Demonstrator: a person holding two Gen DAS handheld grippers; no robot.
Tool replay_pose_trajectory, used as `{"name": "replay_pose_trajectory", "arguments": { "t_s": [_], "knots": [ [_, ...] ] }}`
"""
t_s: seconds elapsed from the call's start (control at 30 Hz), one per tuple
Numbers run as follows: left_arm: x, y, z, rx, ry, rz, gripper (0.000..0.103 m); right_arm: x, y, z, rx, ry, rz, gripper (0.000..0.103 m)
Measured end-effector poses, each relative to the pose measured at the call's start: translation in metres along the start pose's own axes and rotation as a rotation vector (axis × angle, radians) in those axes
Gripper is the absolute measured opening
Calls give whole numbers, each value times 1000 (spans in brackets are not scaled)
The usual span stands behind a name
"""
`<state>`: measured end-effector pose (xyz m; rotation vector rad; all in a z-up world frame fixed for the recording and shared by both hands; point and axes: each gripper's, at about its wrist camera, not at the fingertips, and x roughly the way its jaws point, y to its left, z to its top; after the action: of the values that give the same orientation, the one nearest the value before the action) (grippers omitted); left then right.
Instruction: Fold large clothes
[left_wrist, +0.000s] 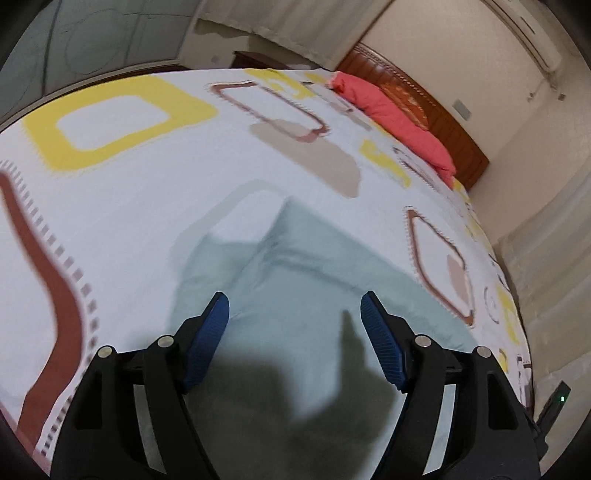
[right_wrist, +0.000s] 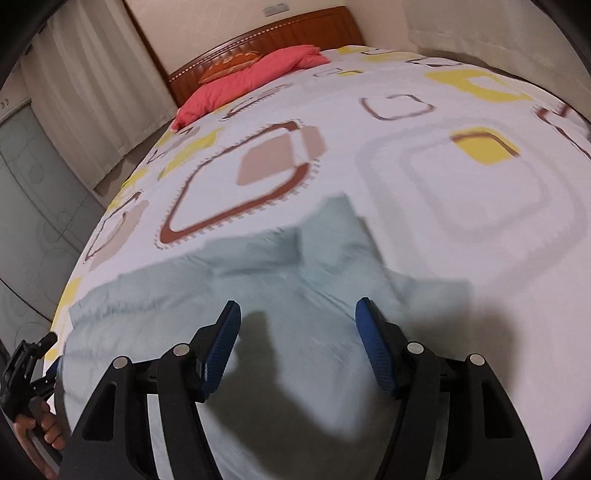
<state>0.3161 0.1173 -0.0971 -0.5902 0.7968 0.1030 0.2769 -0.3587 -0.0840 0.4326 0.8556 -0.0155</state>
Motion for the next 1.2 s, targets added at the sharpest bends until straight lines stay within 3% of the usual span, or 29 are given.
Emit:
{"name": "replay_pose_trajectory", "arguments": {
  "t_s": [0.1,0.23,0.3,0.53,0.73,0.9,0.97,1.0,1.07,1.13,1.2],
  "knots": [
    [13,13,-6,-20,31,9,73,9,-15,-8,20,25,20,64],
    [21,-2,-9,85,10,86,73,19,-12,-8,0,22,-4,65],
    [16,-4,-8,83,8,90,73,16,-10,-7,-3,15,-10,65],
    [-52,37,-26,-138,-35,22,78,-52,-37,-27,115,-50,47,70],
    [-93,81,-84,-363,24,-55,78,-95,-76,-84,280,-20,117,70],
    [-96,75,-104,-364,5,-110,78,-90,-84,-112,373,40,185,70],
    [-88,71,-100,-371,-9,-114,78,-86,-80,-111,364,17,180,70],
    [-86,70,-98,-372,-28,-112,76,-84,-77,-108,358,2,184,70],
    [-76,62,-94,-339,-27,-93,39,-80,-73,-105,352,-14,174,61],
    [-67,58,-94,-328,-10,-76,28,-76,-70,-103,326,-11,159,35],
    [-69,56,-95,-307,-15,-78,18,-74,-72,-104,332,3,192,25]
  ]
}}
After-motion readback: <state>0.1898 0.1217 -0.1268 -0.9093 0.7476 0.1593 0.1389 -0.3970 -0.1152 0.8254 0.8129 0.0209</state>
